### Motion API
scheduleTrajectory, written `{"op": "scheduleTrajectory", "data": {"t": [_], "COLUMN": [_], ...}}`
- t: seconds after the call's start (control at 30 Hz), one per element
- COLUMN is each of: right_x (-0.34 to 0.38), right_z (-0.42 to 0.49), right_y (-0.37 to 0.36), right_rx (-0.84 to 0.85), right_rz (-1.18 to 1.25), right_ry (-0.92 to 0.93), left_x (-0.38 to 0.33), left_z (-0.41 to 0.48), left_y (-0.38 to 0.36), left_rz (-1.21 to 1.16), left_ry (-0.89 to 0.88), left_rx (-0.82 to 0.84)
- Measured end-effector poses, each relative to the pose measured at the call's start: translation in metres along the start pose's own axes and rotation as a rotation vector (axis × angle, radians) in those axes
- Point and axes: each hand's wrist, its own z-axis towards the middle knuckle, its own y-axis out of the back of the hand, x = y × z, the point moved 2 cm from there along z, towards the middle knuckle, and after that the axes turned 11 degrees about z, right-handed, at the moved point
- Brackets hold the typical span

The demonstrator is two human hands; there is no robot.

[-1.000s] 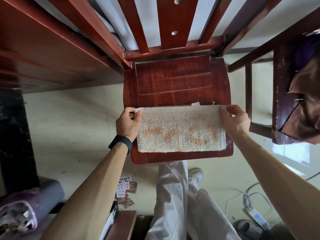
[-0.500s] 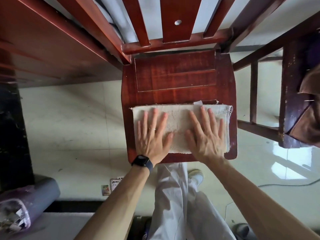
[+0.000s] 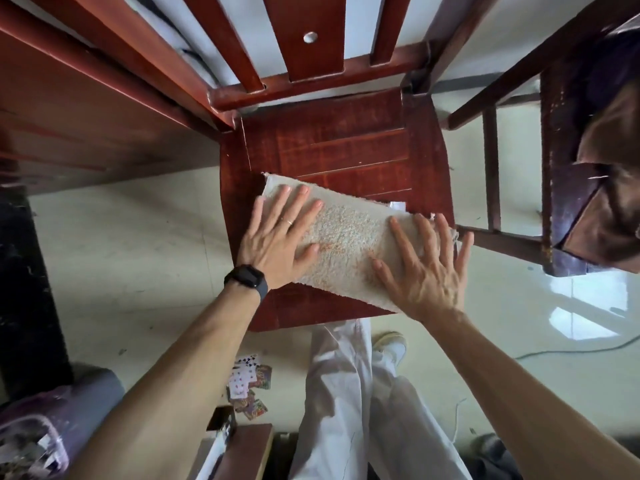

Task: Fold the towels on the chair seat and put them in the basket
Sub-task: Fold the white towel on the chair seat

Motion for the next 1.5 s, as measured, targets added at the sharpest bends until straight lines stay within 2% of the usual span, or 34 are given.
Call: {"op": "scheduleTrajectory", "data": {"t": [0.2, 0.3, 0.4, 0.47, 0.53, 0.6, 0.67, 0.73, 0.87, 0.93, 1.03, 1.1, 1.3, 1.43, 1.5], "right_x": [0.013, 0.023, 0.023, 0.018, 0.009, 0.001, -0.003, -0.004, -0.007, -0.009, -0.012, -0.012, -0.006, -0.003, -0.002], "right_z": [-0.059, -0.067, -0.062, -0.055, -0.050, -0.047, -0.046, -0.046, -0.051, -0.055, -0.061, -0.067, -0.094, -0.117, -0.127], "right_y": [-0.003, -0.003, 0.001, 0.006, 0.004, 0.001, -0.002, -0.002, -0.001, -0.002, -0.002, -0.001, 0.014, 0.019, 0.019], "right_rx": [0.031, 0.049, 0.030, 0.002, 0.050, 0.137, 0.178, 0.201, 0.207, 0.204, 0.182, 0.196, 0.118, 0.181, 0.229], "right_rz": [0.126, 0.185, 0.381, 0.564, 0.685, 0.705, 0.737, 0.789, 0.905, 0.942, 1.009, 1.057, 1.128, 1.122, 1.187], "right_ry": [-0.174, -0.249, -0.352, -0.463, -0.594, -0.661, -0.691, -0.715, -0.721, -0.699, -0.683, -0.688, -0.686, -0.673, -0.708], "left_x": [-0.015, -0.035, -0.040, -0.044, -0.052, -0.062, -0.074, -0.087, -0.099, -0.096, -0.092, -0.091, -0.093, -0.098, -0.101], "left_z": [0.084, 0.095, 0.072, 0.038, -0.005, -0.047, -0.076, -0.090, -0.098, -0.098, -0.104, -0.111, -0.144, -0.166, -0.174], "left_y": [0.058, 0.071, 0.070, 0.067, 0.053, 0.034, 0.020, 0.016, 0.021, 0.019, 0.014, 0.017, 0.035, 0.048, 0.055], "left_rz": [0.137, 0.135, -0.088, -0.324, -0.578, -0.802, -0.970, -1.028, -1.064, -1.123, -1.332, -1.442, -1.498, -1.545, -1.651], "left_ry": [-0.270, -0.238, -0.020, 0.258, 0.560, 0.813, 0.956, 0.948, 0.877, 0.936, 1.009, 1.043, 1.043, 1.023, 1.031], "left_rx": [-0.006, -0.054, -0.108, -0.158, -0.203, -0.111, 0.106, 0.268, 0.247, 0.310, 0.398, 0.401, 0.388, 0.358, 0.418]}}
